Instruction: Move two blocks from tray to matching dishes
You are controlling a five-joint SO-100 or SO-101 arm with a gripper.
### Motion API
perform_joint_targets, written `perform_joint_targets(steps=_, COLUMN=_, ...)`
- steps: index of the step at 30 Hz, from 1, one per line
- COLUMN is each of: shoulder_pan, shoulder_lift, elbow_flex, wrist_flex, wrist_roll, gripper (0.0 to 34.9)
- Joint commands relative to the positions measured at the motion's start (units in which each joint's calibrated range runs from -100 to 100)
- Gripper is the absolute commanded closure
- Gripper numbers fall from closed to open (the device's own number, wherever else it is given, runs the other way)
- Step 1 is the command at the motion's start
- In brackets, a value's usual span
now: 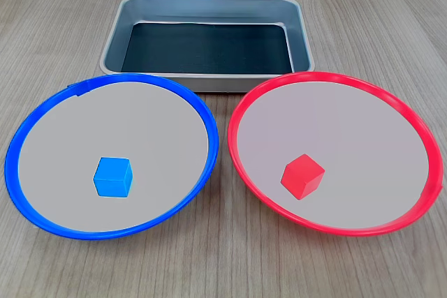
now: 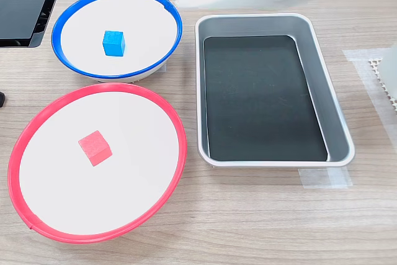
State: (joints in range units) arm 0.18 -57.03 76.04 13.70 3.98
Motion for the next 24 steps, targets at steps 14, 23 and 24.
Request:
perform_joint_targets(steps=14, shoulder_pan=2.22, shoulder_lift=-42.03, elbow_flex=23.96, wrist_flex=32.4, wrist_roll=-3.76, gripper=34.8)
perform_joint_targets(steps=23, shoulder_pan=2.22, shoulder_lift=-42.03, elbow_flex=23.96, wrist_flex=33.63, wrist_roll=-3.86, gripper=34.6)
perform_joint_targets(steps=24, shoulder_pan=2.22, shoulder_lift=-42.03, elbow_flex=23.96, wrist_flex=33.63, wrist_roll=-3.86, gripper=34.6)
